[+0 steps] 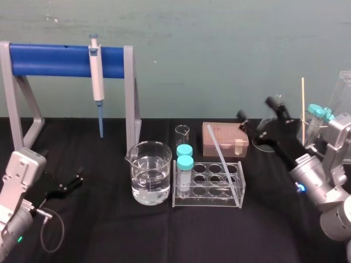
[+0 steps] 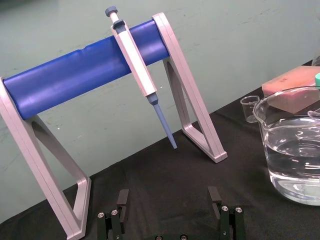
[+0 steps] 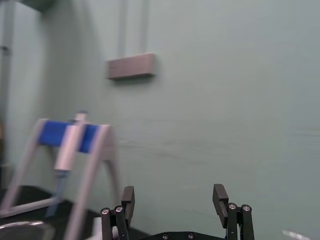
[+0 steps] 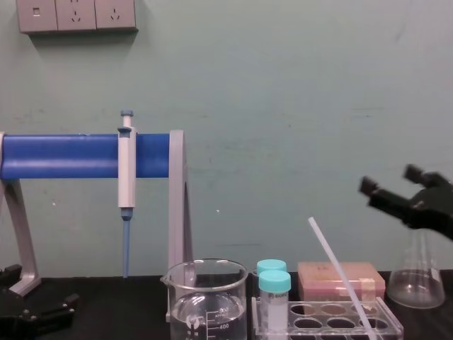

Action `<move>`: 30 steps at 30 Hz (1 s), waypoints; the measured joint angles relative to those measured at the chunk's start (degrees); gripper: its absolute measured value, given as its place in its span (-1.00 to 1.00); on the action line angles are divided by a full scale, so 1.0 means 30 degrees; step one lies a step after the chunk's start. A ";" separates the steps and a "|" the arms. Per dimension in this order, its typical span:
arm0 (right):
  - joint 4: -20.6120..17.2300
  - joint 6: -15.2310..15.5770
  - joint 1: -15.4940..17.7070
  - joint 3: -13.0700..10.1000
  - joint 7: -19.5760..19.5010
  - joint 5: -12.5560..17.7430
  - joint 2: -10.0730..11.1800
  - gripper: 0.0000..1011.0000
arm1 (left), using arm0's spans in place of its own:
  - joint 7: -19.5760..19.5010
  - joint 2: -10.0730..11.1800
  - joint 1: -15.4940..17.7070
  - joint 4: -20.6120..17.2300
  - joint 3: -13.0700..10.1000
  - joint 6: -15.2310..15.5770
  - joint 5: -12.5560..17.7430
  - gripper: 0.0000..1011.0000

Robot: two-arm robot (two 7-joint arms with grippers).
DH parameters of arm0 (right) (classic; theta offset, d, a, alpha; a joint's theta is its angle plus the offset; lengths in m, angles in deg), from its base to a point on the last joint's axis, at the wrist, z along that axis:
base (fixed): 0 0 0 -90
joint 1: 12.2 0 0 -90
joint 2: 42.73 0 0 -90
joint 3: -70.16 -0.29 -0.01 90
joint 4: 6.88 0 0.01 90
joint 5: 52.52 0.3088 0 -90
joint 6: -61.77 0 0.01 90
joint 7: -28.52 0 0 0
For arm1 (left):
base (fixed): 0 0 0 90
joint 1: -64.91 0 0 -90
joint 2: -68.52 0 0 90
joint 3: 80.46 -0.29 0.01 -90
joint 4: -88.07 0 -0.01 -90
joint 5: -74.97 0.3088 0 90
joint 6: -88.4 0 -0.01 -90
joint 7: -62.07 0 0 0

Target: Pick up the stirring rod with one hand, then place it down.

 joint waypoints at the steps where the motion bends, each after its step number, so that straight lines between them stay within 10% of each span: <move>1: -0.0167 0.0109 0.0101 -0.0137 -0.0445 -0.0148 0.0021 0.98 | 0.0000 0.0000 0.0001 -0.0001 0.0000 0.0000 0.0000 0.98; 17: -0.2120 0.6288 0.1924 -0.1889 -0.5585 -0.1119 -0.0144 0.98 | 0.0000 0.0001 0.0001 -0.0001 0.0000 0.0001 0.0000 0.98; 30: -0.2119 0.7407 0.2003 -0.2222 -0.6069 -0.1307 -0.0348 0.98 | 0.0000 0.0000 0.0001 0.0000 0.0000 0.0001 -0.0001 0.98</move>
